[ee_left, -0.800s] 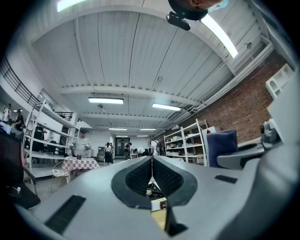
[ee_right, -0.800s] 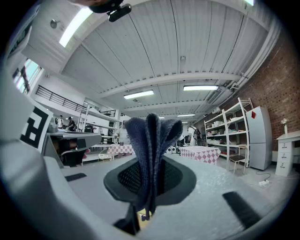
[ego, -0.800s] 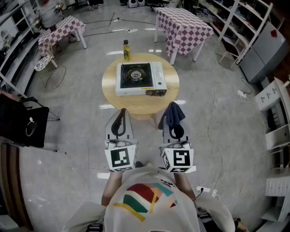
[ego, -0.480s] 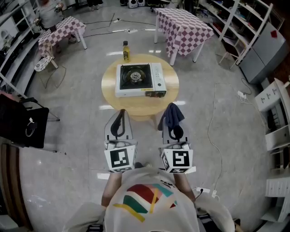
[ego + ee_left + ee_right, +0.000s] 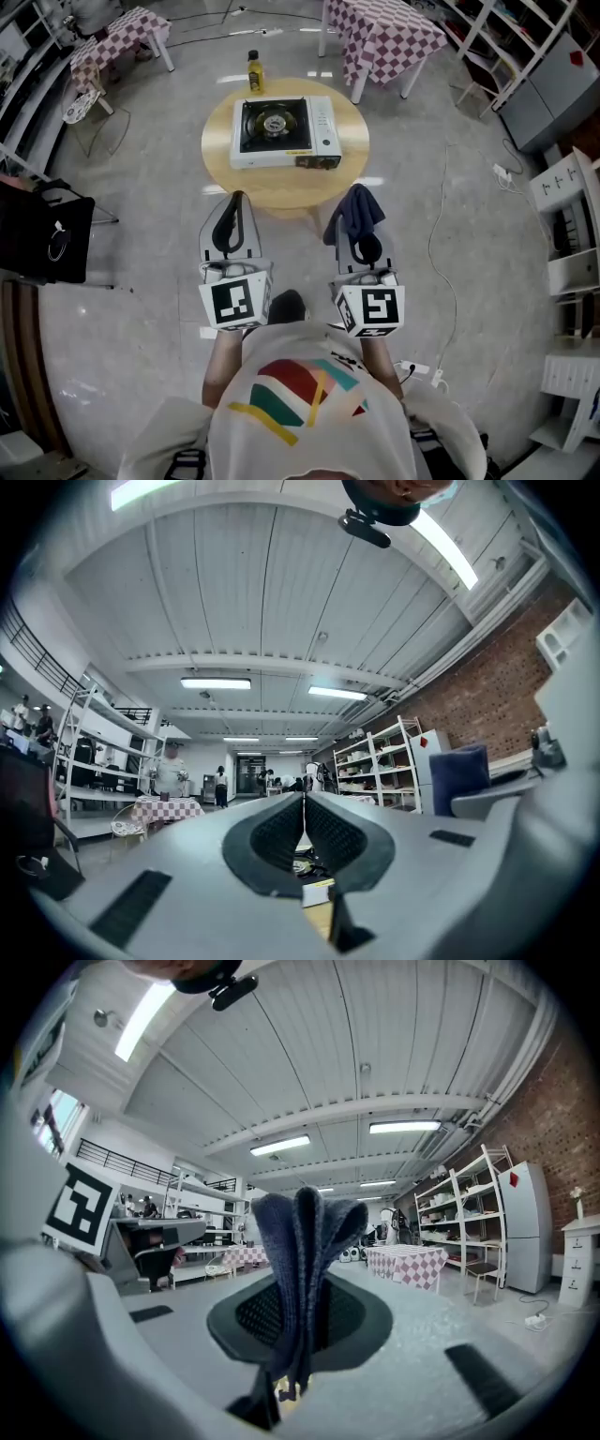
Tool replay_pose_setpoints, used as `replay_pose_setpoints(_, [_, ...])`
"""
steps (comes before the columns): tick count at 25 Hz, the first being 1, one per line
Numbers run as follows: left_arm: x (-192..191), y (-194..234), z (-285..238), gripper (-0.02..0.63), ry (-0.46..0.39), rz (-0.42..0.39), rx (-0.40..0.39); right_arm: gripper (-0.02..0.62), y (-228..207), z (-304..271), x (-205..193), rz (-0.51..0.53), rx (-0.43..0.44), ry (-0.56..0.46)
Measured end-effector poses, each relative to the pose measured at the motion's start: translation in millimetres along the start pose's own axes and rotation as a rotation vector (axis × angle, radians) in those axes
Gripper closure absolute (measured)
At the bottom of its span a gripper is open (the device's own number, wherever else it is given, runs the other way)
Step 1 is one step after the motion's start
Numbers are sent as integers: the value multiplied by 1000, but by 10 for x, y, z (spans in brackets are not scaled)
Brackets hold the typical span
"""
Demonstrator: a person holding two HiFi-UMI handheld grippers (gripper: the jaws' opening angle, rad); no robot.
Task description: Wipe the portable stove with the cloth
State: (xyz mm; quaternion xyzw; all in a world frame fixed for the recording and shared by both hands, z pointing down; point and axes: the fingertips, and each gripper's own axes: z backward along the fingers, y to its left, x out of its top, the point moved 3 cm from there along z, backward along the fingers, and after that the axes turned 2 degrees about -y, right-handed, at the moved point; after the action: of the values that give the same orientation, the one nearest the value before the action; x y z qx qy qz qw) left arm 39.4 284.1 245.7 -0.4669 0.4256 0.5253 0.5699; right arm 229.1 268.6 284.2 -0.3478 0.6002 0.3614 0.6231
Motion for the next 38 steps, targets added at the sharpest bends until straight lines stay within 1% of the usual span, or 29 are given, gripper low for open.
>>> replay_pose_setpoints(1, [-17,-5,27,598,23,1,0,565,2,21,-36,0,8,13])
replay_pose_setpoints(2, [-41,2,47,598,29,3,6,565,6,39,-68,-11,18,26])
replay_pose_setpoints(4, [-88,33,64,598,18,7,26,565,24,66,-104,-56,40,47])
replay_pose_setpoints(5, [-97,34,64,598,28,12,32,565,33,76,-112,-72,47,53])
replay_pose_setpoints(9, [-69,-21,41,598,51,19,42,565,54,59,-169,-74,72,66])
replay_pose_setpoints(12, [-111,-76,33,598,71,-10,21,565,53,24,-210,-104,93,72])
replay_pose_setpoints(14, [-167,-82,5,598,93,-24,0,565,30,-27,-188,-100,90,60])
replay_pose_setpoints(17, [-205,-45,-96,598,89,-23,1,565,-45,-96,-175,-90,72,51])
replay_pose_setpoints(21, [-143,3,-285,598,48,5,26,565,-190,-171,-175,-112,39,41])
replay_pose_setpoints(25, [-258,42,-415,598,62,-5,23,565,-257,-295,-253,-129,37,59])
replay_pose_setpoints(29, [-297,123,-644,598,48,0,41,565,-287,-505,-289,-115,41,67])
replay_pose_setpoints(36, [-428,257,-1253,598,23,6,22,565,-443,-1114,-350,-109,25,74])
replay_pose_setpoints(38, [-516,323,-1463,598,38,8,9,565,-485,-1341,-337,-101,24,76])
